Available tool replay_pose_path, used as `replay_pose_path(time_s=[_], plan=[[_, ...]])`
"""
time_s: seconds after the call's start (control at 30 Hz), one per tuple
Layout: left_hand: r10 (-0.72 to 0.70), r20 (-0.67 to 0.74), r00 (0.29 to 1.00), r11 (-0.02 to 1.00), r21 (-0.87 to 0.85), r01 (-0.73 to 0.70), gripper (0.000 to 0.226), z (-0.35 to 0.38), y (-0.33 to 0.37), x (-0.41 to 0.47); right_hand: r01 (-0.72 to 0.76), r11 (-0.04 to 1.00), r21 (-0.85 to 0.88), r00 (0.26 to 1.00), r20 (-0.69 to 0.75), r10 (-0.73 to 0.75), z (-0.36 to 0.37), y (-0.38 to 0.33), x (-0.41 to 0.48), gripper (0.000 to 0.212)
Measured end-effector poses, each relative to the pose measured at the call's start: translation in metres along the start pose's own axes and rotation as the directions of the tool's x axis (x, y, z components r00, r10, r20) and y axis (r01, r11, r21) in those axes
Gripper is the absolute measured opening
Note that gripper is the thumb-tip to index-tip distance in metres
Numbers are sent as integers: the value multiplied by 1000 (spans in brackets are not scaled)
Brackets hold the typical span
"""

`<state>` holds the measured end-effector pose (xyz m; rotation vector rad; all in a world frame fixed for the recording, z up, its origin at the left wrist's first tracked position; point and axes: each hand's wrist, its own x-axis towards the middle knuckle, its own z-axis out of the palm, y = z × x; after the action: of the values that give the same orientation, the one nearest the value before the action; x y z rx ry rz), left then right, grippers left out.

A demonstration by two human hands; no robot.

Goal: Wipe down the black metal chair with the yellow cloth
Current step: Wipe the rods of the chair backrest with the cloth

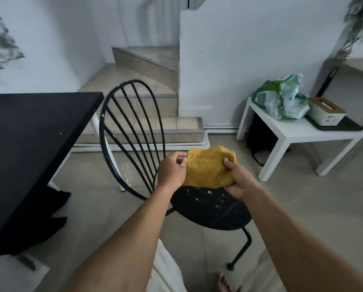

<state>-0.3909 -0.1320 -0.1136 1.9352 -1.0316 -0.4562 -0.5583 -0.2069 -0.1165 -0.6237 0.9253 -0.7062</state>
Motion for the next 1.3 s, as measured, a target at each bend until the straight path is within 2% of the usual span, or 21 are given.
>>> replay_pose_path(time_s=[0.07,0.17,0.27,0.4,0.5,0.57,0.63,0.8,0.87,1.0,1.13,1.2,1.3], plan=[[82,-1,997,986,143,-81,20,-18,11,8,24,1000,-7,1000,-10,-24,17,-5,3,35],[221,24,975,910,355,-215,22,-45,32,16,67,998,-5,998,-13,-67,44,-12,2,33],[330,23,944,837,455,-304,18,-81,52,21,105,994,-21,994,-10,-105,70,-20,-1,35],[420,-45,907,784,522,-337,8,-133,72,19,152,988,-42,988,36,-150,104,-27,-12,37],[491,-218,843,762,576,-296,12,-164,73,13,201,977,-66,979,32,-199,133,-25,-25,34],[482,-374,792,760,628,-166,24,-178,62,5,243,964,-109,970,28,-241,154,-21,-33,30],[410,-472,781,785,618,-38,38,-185,48,-3,285,945,-160,959,48,-281,172,-15,-41,31],[193,-492,849,800,580,154,49,-182,23,-25,396,873,-284,918,144,-369,208,-1,-61,31],[187,-458,869,768,619,161,44,-179,16,-33,427,851,-307,904,179,-389,217,3,-66,30],[306,-360,881,682,729,61,43,-178,10,-42,471,794,-384,881,238,-408,228,10,-70,32],[338,-314,887,675,738,4,43,-179,8,-43,577,690,-437,812,398,-427,232,16,-68,27],[345,-318,883,679,735,-1,42,-180,6,-42,664,588,-462,741,515,-431,235,19,-66,23],[326,-311,893,699,715,-7,36,-179,5,-42,708,494,-504,691,638,-340,241,22,-62,23]])
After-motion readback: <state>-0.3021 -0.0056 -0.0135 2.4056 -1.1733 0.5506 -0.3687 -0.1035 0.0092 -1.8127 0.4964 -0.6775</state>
